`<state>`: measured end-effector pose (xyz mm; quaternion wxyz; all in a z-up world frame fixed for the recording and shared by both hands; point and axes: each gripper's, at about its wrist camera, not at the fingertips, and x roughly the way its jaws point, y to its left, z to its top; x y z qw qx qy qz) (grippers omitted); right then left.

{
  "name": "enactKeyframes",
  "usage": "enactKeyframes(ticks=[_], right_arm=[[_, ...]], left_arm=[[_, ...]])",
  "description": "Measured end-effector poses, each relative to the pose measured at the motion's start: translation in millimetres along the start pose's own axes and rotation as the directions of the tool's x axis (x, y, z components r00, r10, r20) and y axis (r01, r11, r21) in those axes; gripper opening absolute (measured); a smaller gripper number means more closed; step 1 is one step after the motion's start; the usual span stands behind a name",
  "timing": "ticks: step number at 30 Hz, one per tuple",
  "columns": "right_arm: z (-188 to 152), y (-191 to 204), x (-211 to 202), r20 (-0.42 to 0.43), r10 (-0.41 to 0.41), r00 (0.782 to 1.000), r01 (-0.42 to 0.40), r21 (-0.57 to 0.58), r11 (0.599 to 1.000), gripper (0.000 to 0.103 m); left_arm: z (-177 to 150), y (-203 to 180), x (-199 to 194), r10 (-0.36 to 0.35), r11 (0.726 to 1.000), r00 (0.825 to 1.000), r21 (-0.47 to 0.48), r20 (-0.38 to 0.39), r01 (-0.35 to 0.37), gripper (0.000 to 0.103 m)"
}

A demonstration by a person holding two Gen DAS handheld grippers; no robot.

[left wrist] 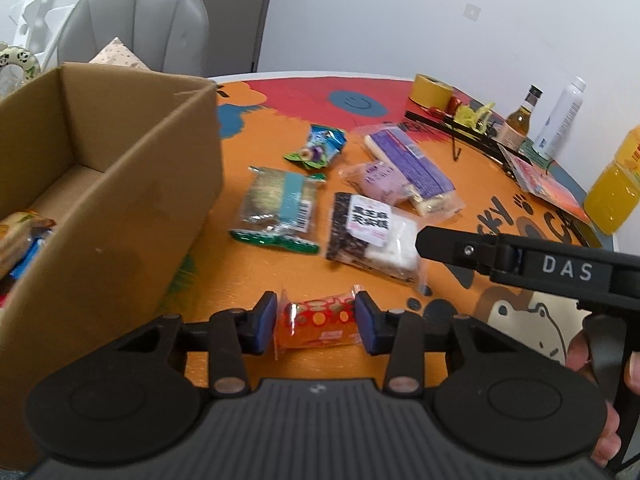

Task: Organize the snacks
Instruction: 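Grasp the orange candy pack with the left gripper while the right grasps the white sesame cake pack, then lift both held packs and carry them toward the cardboard box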

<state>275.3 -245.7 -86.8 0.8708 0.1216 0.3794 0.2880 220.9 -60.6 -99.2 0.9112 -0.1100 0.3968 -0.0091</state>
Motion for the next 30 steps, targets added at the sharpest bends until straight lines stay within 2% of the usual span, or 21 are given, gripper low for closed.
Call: enactKeyframes(ticks=[2,4,5,9,13,16,20,23,26,28,30], right_arm=[[2.4,3.8,4.8,-0.006,-0.004,1.000,0.004,-0.006,1.000,0.063],[4.4,9.4,10.8,-0.004,-0.018,1.000,0.018,-0.013,1.000,0.077],[5.5,12.7,14.4,-0.004,-0.027,1.000,0.027,-0.018,0.999,0.079],[7.8,24.8,27.6,-0.011,-0.048,0.999,0.048,-0.041,0.998,0.082],[6.4,32.2,41.0,-0.019,-0.114,0.993,0.113,-0.063,0.992,0.084],[2.9,27.6,46.4,-0.048,-0.142,0.989,0.139,-0.053,0.989,0.082],[-0.8,25.9,40.1,-0.036,-0.174,0.984,0.171,-0.078,0.982,0.065],[-2.8,20.8,34.2,-0.032,-0.173,0.984,0.170,-0.072,0.983,0.062],[-6.4,15.6,26.6,-0.025,-0.176,0.984,0.174,-0.066,0.983,0.061],[-7.6,11.7,21.8,-0.021,-0.180,0.983,0.179,-0.057,0.982,0.056],[-9.7,6.5,15.5,-0.018,-0.186,0.982,0.185,-0.047,0.982,0.055]], left_arm=[[1.2,2.9,-1.2,0.005,1.000,1.000,-0.006,0.005,-0.005,0.038],[2.6,6.7,-2.8,0.003,1.000,1.000,-0.017,0.010,-0.002,0.035],[3.2,8.2,-3.4,0.004,1.000,1.000,-0.021,0.013,-0.004,0.035],[3.9,13.7,-2.7,0.002,0.999,1.000,-0.037,0.020,-0.001,0.034],[4.5,15.5,-1.7,-0.004,0.999,1.000,-0.037,0.020,0.005,0.034],[4.8,16.9,-1.7,-0.007,0.999,1.000,-0.042,0.017,0.008,0.035],[4.4,15.6,-0.6,0.002,0.999,1.000,-0.036,0.017,-0.001,0.038],[2.1,12.3,2.6,0.007,1.000,1.000,-0.028,0.014,-0.007,0.043],[-0.8,7.9,6.4,0.008,1.000,1.000,-0.007,0.004,-0.008,0.055],[-2.6,1.8,7.4,0.019,1.000,1.000,0.021,0.007,-0.019,0.064],[-4.1,-2.7,9.1,0.024,0.999,1.000,0.039,0.013,-0.025,0.069]])
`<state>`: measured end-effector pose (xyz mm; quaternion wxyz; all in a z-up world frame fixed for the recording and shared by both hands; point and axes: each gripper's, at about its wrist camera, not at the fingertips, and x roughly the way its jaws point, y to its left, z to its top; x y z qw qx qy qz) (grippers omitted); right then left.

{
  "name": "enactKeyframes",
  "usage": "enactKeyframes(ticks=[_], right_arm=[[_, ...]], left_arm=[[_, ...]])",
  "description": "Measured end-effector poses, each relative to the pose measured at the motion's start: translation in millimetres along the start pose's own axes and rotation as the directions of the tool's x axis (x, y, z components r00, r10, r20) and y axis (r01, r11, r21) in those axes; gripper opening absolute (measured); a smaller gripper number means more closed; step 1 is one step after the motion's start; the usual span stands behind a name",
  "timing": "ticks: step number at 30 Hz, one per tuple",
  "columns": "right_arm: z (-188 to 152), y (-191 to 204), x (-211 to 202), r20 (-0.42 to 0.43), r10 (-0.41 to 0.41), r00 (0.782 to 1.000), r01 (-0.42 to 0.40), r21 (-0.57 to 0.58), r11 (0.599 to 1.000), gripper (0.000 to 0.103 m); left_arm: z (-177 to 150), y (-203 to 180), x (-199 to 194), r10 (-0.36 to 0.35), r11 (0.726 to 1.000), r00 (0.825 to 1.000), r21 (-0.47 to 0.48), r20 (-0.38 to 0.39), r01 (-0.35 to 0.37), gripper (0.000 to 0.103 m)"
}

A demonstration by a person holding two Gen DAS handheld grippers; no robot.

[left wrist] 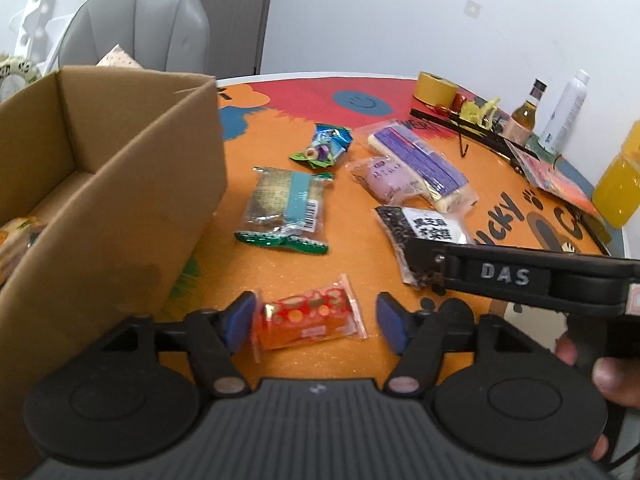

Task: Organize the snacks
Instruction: 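Lift both held packs and carry them toward the cardboard box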

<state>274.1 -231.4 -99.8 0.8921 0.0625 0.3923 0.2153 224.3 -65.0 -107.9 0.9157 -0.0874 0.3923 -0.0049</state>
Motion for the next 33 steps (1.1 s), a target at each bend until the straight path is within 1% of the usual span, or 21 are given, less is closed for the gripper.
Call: enactKeyframes(ticks=[3,8,9,11,12,15,18,20,22,25,28,33], right_arm=[[-4.8,-6.3,-6.9,0.004,-0.011,1.000,0.011,-0.001,1.000,0.055],[-10.5,-10.9,-15.4,-0.002,-0.024,1.000,0.024,0.002,1.000,0.054],[-10.1,-10.7,-15.7,-0.009,-0.023,1.000,0.023,0.003,1.000,0.055],[-9.7,-9.3,-14.1,-0.016,-0.021,1.000,0.021,0.006,1.000,0.063],[-10.0,-7.6,-13.0,-0.012,-0.020,1.000,0.020,0.004,1.000,0.067],[-9.5,-1.2,-7.3,-0.005,-0.034,0.999,0.034,-0.015,0.999,0.072],[-9.1,2.2,-3.1,0.005,-0.042,0.999,0.042,-0.038,0.998,0.073],[-10.1,3.7,-3.2,0.012,-0.057,0.998,0.057,-0.055,0.997,0.066],[-10.2,2.2,-5.4,0.013,-0.052,0.999,0.053,-0.052,0.997,0.060],[-10.3,-0.6,-10.3,0.019,-0.046,0.999,0.047,-0.044,0.998,0.055],[-9.6,-2.1,-15.2,0.022,-0.033,0.999,0.033,-0.027,0.999,0.053],[-6.6,3.5,-25.2,0.047,-0.020,0.999,0.021,-0.031,0.999,0.053]], left_arm=[[-1.7,-6.2,2.7,0.034,0.999,0.999,0.032,0.011,-0.034,0.069],[-3.6,-7.8,3.7,0.055,0.997,0.998,0.051,0.021,-0.056,0.068],[-4.1,-7.8,3.4,0.063,0.996,0.998,0.055,0.024,-0.064,0.065],[-4.8,-8.0,3.0,0.067,0.996,0.997,0.063,0.034,-0.069,0.054],[-5.0,-7.4,2.7,0.066,0.996,0.997,0.063,0.038,-0.068,0.053],[-3.9,-6.1,1.9,0.056,0.996,0.998,0.063,0.036,-0.058,0.050],[-3.7,-4.1,0.6,0.049,0.997,0.998,0.055,0.035,-0.051,0.049],[-4.1,-4.0,-0.5,0.046,0.997,0.998,0.053,0.033,-0.047,0.048],[-4.1,-3.1,-1.7,0.039,0.998,0.999,0.048,0.030,-0.041,0.047],[-3.3,-3.5,-4.8,0.029,0.998,0.999,0.046,0.030,-0.031,0.046],[-2.2,-4.0,-10.8,0.021,0.999,0.999,0.044,0.039,-0.022,0.046],[3.4,-3.2,-25.7,0.014,0.999,0.998,0.044,0.064,-0.017,0.046]])
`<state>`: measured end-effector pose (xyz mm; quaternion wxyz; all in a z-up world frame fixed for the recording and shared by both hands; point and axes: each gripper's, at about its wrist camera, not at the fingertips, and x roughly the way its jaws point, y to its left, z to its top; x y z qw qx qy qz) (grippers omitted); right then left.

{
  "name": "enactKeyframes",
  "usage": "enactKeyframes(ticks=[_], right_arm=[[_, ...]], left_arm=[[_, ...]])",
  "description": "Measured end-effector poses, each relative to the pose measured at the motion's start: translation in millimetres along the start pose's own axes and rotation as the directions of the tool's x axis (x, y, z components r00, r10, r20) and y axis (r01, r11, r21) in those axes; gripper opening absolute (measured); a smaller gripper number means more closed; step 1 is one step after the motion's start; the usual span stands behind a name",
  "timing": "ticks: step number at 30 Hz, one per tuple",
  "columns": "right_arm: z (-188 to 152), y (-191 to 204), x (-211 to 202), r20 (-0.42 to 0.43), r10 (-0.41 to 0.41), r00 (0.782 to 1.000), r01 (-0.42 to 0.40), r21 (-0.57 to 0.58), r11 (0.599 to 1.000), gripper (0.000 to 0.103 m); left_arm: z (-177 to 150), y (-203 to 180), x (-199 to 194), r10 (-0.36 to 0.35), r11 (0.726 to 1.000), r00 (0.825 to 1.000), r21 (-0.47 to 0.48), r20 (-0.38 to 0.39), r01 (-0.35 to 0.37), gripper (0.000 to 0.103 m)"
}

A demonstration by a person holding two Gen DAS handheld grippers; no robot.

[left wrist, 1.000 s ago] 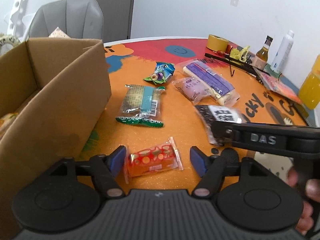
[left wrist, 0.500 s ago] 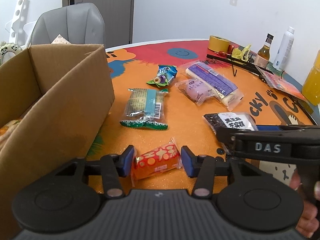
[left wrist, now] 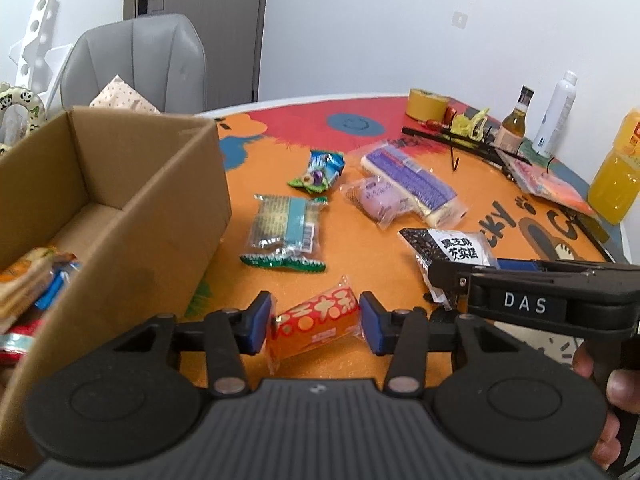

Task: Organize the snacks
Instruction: 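Lift both held packs and carry them toward the cardboard box, then hold both packs over the box and open both grippers to release them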

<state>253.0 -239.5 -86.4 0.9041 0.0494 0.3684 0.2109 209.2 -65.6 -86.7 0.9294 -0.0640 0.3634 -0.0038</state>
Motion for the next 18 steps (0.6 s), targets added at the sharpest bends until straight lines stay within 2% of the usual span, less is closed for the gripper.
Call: enactKeyframes(ticks=[18], right_arm=[[35.3,41.9,-30.8,0.108,0.103,0.989,-0.098,-0.050,0.994,0.052]], left_arm=[[36.0,19.6,-65.0,0.016,1.000,0.993,-0.003,0.120,-0.016,0.046]])
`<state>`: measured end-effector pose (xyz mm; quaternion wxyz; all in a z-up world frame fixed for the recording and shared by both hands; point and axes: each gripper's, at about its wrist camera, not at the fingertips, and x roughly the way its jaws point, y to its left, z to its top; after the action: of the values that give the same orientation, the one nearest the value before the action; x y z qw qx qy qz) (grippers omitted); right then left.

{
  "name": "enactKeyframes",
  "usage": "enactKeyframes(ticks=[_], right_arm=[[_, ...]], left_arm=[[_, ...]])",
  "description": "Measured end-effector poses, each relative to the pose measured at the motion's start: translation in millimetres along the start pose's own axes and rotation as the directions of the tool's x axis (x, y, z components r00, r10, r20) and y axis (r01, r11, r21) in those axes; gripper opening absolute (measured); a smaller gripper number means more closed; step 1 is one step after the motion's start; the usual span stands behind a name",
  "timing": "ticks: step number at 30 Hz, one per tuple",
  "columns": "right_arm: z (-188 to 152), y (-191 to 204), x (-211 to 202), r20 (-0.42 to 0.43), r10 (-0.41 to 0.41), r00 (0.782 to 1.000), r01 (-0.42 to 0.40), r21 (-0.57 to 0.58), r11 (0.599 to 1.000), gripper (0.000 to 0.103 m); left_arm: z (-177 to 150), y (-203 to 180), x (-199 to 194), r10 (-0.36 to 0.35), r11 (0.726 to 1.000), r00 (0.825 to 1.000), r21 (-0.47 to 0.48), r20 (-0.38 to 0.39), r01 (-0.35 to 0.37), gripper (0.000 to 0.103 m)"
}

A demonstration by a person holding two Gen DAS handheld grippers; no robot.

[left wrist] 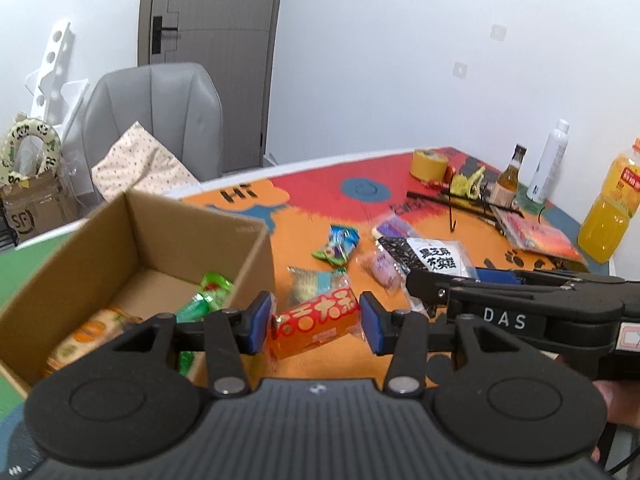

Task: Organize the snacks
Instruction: 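Hold both packs over the box and open both grippers to release them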

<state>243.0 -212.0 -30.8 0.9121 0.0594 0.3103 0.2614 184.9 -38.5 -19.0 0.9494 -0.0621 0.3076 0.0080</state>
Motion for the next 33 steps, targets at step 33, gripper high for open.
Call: enactKeyframes(ticks=[33], right_arm=[[31.8,115.7,14.6,0.000,0.136,0.991,-0.134,-0.163,0.977,0.052]], left_arm=[[12.4,132.2,-42.9,0.093,0.986,0.996,-0.141,0.013,-0.090,0.047]])
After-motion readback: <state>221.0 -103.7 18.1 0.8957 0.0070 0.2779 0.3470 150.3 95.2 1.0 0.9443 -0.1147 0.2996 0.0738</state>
